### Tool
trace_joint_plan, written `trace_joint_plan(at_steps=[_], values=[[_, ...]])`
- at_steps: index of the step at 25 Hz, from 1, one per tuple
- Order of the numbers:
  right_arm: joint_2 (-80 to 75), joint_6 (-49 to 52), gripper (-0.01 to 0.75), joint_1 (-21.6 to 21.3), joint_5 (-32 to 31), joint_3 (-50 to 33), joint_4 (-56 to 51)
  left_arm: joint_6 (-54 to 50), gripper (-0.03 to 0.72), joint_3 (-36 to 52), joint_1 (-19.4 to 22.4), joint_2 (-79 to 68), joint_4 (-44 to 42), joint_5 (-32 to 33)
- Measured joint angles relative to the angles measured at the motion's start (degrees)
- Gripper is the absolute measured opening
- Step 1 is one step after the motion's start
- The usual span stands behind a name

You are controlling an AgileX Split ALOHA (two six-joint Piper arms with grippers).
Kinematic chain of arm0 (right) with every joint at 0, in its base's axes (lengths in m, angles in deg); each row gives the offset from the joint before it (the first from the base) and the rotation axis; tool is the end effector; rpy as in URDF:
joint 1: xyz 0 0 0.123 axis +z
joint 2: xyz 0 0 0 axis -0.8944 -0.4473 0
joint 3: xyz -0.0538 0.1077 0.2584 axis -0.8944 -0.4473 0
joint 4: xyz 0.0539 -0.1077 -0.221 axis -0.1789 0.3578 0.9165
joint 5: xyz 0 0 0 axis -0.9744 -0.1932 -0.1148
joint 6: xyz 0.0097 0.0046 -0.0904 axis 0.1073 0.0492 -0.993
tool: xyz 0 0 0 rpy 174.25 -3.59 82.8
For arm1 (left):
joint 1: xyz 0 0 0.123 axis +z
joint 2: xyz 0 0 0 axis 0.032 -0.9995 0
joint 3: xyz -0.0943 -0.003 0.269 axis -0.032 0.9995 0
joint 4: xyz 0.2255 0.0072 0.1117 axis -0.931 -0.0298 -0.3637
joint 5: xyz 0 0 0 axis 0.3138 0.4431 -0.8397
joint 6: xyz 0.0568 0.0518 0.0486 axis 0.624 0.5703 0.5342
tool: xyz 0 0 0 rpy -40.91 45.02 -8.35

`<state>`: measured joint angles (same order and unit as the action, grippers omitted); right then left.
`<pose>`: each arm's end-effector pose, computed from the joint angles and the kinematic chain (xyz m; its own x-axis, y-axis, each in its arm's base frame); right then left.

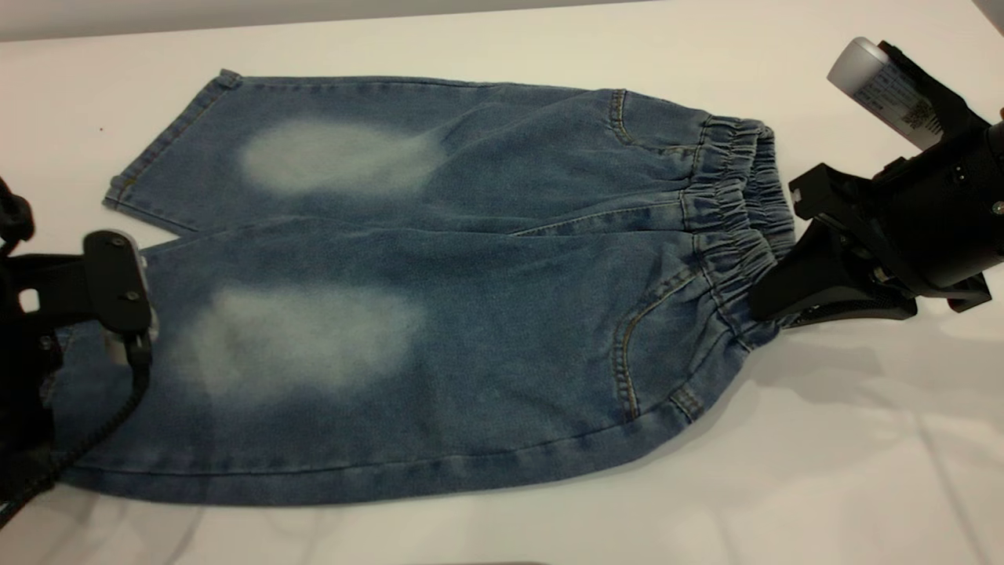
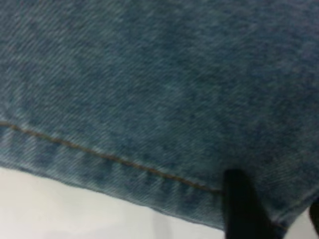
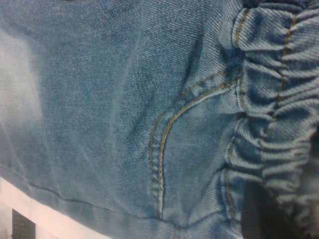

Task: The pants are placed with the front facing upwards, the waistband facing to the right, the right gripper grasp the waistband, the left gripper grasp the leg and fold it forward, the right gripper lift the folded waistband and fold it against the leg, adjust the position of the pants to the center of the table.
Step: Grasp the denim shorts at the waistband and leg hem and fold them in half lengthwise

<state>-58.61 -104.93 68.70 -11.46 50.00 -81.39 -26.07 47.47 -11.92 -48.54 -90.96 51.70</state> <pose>0.2641 0.0774 0.0544 -0.9708 0.1040 -0.2164 -0.0509 0.7917 0.6088 0.2289 -0.0306 0.0454 -0.5024 0.8630 0.0536 0.8622 0.4954 0.1056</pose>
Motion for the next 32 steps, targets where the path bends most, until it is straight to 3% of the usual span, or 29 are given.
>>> trace_joint_plan(at_steps=[3,6,18,25,32], values=[[0.11,0.00,0.048,0.00,-1.13,0.00,0.27,-0.13,0.158,-0.06,0.41,0.00,-0.07,-0.06],[1.46,0.00,0.048,0.00,-1.42,0.00,1.89,-0.25,0.115,-0.11,0.41,0.00,-0.18,-0.06],[17.82,12.88,0.049,0.00,-1.79,-0.05,16.07,-0.43,0.102,0.31,0.42,9.52,1.55,1.17],[20.66,23.37,0.049,0.00,-2.91,-1.75,25.42,-0.24,0.102,0.38,0.42,23.71,6.84,9.72],[26.59,27.45,0.049,0.00,-8.18,-6.43,26.48,1.51,0.101,1.41,0.42,39.27,9.53,17.84]])
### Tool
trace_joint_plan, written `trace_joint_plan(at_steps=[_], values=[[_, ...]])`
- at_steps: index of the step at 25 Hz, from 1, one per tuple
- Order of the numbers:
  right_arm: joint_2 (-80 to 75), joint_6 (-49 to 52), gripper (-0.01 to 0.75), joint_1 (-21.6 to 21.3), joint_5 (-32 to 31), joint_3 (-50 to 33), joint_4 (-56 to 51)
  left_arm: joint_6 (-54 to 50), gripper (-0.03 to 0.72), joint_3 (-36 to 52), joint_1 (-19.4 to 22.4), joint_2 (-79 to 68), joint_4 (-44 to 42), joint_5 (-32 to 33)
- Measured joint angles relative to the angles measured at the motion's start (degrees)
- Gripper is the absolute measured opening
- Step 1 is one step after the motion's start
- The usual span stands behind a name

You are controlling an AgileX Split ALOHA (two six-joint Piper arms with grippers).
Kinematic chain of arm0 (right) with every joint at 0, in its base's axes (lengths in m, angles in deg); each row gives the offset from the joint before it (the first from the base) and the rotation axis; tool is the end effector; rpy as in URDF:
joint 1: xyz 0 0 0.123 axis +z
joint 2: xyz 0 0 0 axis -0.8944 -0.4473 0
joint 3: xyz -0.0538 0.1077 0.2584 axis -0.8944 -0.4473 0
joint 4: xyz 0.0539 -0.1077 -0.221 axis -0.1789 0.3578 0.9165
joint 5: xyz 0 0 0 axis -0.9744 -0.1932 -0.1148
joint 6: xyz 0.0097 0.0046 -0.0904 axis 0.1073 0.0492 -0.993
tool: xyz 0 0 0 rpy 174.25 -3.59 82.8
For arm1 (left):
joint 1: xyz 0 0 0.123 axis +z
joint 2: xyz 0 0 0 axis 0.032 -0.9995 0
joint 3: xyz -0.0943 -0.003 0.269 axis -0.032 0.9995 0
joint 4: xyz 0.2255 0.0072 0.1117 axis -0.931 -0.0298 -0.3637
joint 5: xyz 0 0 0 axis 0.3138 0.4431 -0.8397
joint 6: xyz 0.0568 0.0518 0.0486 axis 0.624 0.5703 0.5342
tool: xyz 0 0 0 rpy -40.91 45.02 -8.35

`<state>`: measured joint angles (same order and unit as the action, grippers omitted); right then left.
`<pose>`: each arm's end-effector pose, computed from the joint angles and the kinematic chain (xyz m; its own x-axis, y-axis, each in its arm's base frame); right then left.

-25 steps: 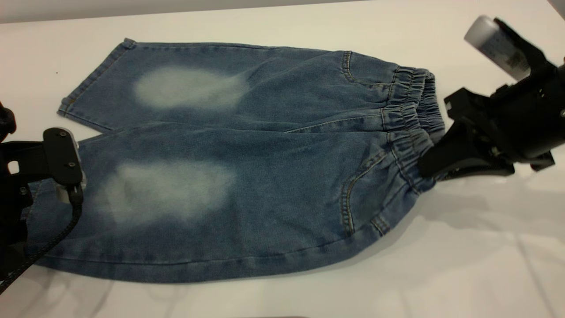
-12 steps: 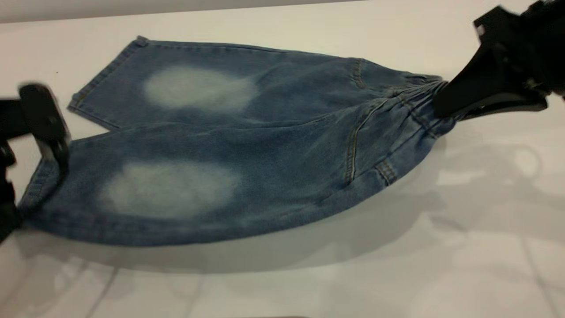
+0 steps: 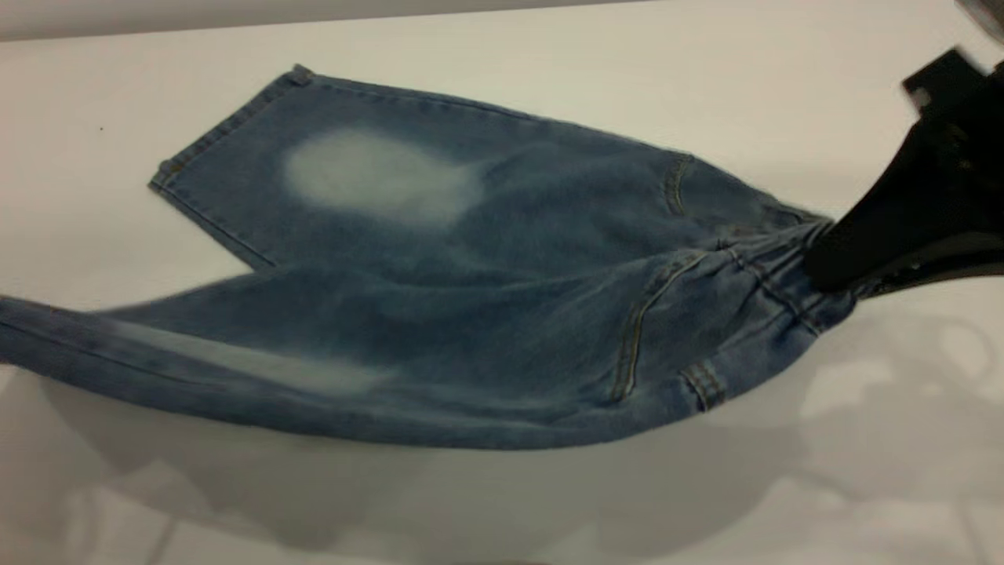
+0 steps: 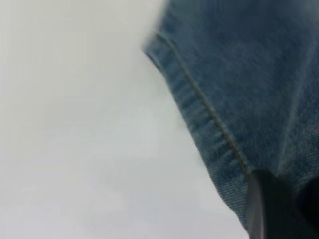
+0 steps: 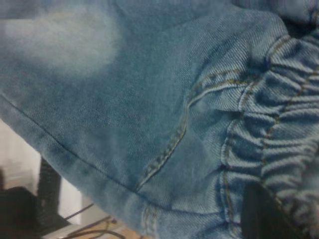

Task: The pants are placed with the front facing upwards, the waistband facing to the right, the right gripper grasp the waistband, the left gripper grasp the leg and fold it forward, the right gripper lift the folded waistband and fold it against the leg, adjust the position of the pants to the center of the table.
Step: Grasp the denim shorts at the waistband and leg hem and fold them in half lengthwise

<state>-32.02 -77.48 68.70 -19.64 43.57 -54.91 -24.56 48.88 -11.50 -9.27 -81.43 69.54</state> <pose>0.2121 0.0799 0.1484 -0.9705 -0.0051 -0.2410 -0.1667 0.7362 0.6559 0.1979 -0.0194 0.1879 -0.6265 0.7538 -0.1981 0.6707 0.6509 0.3556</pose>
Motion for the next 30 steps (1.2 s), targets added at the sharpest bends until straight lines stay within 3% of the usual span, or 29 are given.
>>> trace_joint_plan(at_steps=[3,7,16,23,30], values=[[4.60,3.09,0.049,0.00,-0.17,-0.09,0.08,-0.18,0.101,0.07,0.00,4.15,-1.31,-0.95],[6.49,7.72,0.049,0.00,2.20,-0.20,-0.34,-4.88,0.101,0.07,0.00,4.05,-5.70,-9.68],[4.91,12.83,0.050,0.00,12.68,-0.36,-7.17,-13.88,0.101,-7.56,0.00,-12.30,-11.40,-24.85],[-2.88,10.12,0.051,0.00,15.23,-0.05,-19.92,-17.38,0.101,-20.76,0.00,-28.85,-11.67,-29.16],[-8.30,6.58,0.053,-1.49,15.45,7.10,-28.47,-18.11,0.101,-30.77,0.00,-38.23,-11.67,-30.25]])
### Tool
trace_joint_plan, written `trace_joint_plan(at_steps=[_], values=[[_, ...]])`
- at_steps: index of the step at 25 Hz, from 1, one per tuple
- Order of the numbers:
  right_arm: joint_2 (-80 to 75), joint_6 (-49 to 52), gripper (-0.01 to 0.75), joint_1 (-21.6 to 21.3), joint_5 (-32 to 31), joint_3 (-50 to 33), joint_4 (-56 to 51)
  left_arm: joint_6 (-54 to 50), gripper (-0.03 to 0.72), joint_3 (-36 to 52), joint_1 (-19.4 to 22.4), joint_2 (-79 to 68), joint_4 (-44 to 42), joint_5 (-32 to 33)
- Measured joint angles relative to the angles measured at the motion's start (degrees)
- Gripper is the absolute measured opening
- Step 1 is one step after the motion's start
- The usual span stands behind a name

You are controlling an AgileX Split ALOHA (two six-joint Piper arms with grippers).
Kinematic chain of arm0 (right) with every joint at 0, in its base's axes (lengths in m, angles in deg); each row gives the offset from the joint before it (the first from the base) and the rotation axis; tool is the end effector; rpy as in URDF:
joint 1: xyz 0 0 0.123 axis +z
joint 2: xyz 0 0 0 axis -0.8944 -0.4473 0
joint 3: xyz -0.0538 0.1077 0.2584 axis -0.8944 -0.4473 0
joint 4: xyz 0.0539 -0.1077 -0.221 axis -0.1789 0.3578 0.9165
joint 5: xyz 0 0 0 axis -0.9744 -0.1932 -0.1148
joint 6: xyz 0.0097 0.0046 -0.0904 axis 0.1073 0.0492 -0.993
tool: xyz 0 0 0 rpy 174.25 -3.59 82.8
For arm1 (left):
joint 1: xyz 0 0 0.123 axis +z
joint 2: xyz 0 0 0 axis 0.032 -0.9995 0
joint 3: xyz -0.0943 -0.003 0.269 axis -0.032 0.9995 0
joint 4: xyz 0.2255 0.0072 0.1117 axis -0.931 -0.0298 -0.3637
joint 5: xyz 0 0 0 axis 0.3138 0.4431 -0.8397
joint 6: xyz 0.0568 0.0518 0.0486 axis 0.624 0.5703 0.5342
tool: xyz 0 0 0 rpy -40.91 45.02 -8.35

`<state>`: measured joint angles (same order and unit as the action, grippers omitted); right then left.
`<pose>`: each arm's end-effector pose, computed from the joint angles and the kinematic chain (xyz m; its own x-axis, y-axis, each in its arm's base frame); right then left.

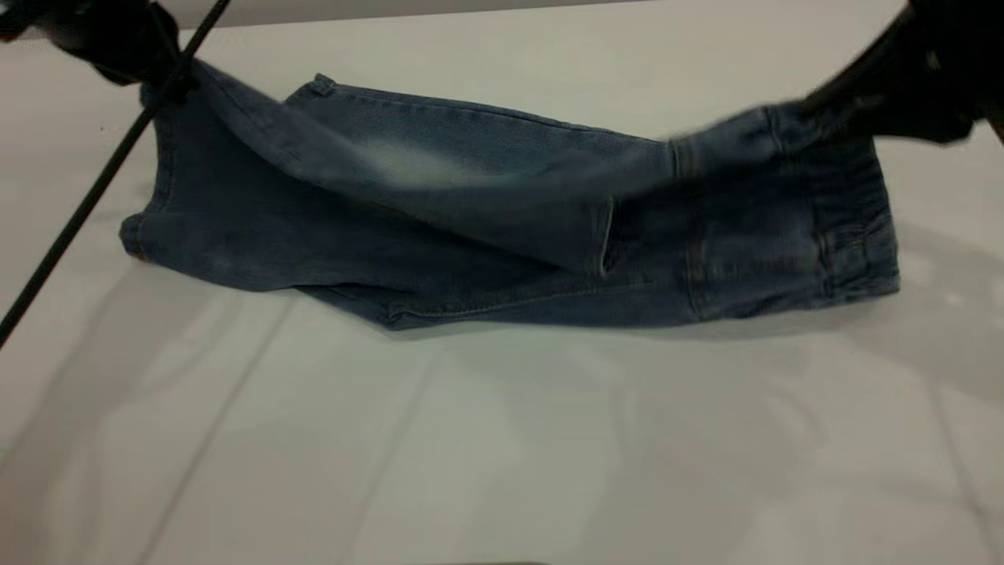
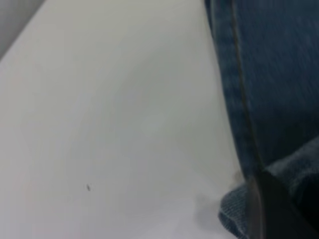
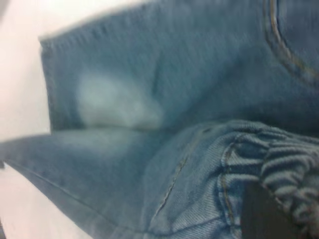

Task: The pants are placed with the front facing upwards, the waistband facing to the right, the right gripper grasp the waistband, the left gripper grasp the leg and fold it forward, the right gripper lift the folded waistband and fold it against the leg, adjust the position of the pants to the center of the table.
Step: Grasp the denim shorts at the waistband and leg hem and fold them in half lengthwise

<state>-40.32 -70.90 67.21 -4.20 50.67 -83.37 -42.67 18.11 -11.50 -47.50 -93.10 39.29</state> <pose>0.2810 0.0616 0.1400 -0.7731 0.6187 -0.1397 0.3521 0.6018 0.7169 0.3875 -0.0647 0.1497 -0.4761 0.6807 -0.5567 0.5451 0.7252 0.4206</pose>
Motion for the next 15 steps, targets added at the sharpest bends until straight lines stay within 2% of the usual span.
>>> trace_joint_plan(at_steps=[8,11,15], values=[[-7.72,1.21,0.092,-3.01,-3.08,2.54,-3.26,-9.96,0.136,-4.22,0.00,-4.66,-0.17,-6.08],[-9.07,1.57,0.157,-3.10,-3.76,2.78,-3.50,-14.47,0.195,-4.58,0.00,-6.59,-0.22,-6.77],[-9.39,3.27,0.300,-3.28,-3.71,2.84,-3.57,-20.70,0.301,-4.63,0.00,-8.27,-0.22,-6.93]])
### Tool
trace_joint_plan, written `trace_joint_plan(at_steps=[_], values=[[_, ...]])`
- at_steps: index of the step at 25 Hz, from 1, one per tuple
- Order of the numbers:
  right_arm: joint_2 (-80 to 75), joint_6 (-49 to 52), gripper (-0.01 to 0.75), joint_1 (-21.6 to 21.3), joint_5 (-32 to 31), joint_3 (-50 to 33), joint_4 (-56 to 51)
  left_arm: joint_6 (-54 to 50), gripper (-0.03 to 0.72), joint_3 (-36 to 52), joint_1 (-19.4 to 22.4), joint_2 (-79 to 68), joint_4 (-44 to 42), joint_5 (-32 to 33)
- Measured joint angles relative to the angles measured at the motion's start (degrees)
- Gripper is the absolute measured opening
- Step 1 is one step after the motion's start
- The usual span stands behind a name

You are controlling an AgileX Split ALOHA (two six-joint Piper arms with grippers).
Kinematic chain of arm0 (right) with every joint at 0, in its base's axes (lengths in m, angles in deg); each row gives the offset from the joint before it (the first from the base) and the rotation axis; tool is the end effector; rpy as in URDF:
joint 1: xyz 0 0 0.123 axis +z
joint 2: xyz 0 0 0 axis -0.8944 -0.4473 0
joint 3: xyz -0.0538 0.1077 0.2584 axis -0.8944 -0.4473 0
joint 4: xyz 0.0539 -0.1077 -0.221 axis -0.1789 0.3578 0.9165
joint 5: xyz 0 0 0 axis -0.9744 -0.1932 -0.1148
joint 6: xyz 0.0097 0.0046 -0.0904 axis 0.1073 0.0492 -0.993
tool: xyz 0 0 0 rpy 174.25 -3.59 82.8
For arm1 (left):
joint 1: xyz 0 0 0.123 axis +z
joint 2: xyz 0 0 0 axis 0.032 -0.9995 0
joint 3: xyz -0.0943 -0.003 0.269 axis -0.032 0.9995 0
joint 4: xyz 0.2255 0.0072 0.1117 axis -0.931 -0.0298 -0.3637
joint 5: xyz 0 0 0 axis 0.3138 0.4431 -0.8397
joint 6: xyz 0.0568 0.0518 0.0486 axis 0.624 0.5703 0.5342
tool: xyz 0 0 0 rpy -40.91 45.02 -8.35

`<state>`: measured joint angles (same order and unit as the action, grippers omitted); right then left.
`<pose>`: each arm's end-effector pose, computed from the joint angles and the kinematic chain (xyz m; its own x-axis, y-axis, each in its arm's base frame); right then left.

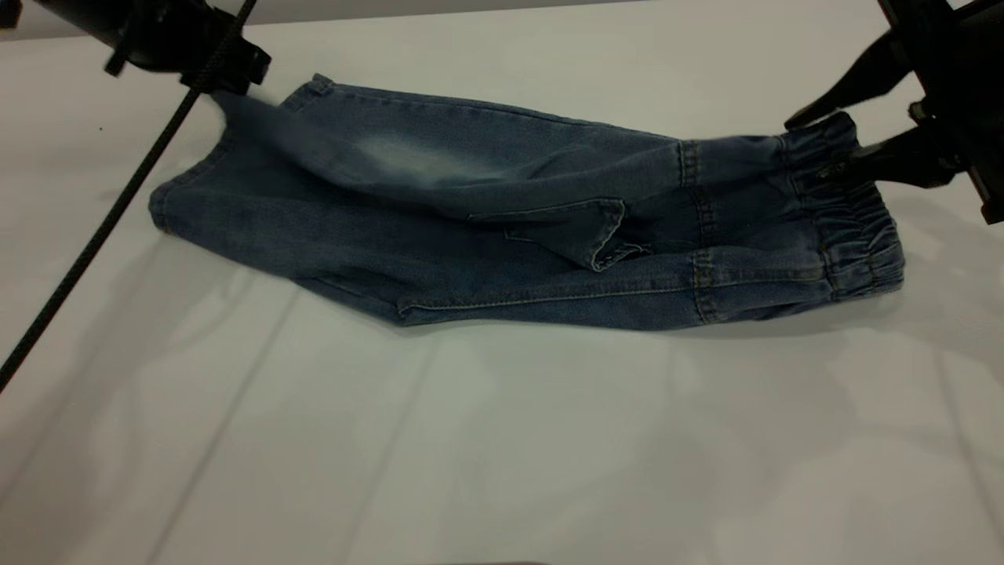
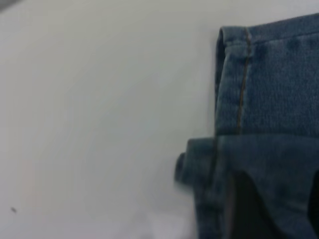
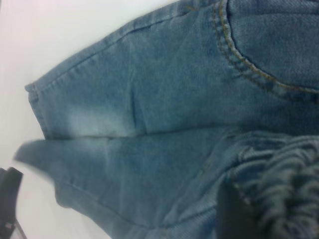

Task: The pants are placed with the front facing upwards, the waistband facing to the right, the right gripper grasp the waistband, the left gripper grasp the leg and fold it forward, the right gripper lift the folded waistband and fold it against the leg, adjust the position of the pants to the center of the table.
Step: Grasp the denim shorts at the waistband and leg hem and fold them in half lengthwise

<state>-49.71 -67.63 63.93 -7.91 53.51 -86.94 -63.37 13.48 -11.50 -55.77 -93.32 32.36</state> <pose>0.2992 0.0499 0.1063 -0.7016 0.7118 0.0336 0.5116 0.4702 0.7192 0.4131 -0.0744 0.1185 -0.5975 0.3755 -0.7086 0.3748 0.9119 0.1672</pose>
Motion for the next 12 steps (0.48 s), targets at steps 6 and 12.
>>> trace_joint_plan(at_steps=[6,12], values=[[-0.04,5.61,0.433,0.00,1.86,2.16,-0.11,-13.61,0.344,0.00,0.00,-1.31,0.00,-0.43],[-0.04,6.93,0.451,-0.04,-1.72,2.26,1.25,-18.00,0.346,0.00,0.00,-1.25,-0.13,-0.43]])
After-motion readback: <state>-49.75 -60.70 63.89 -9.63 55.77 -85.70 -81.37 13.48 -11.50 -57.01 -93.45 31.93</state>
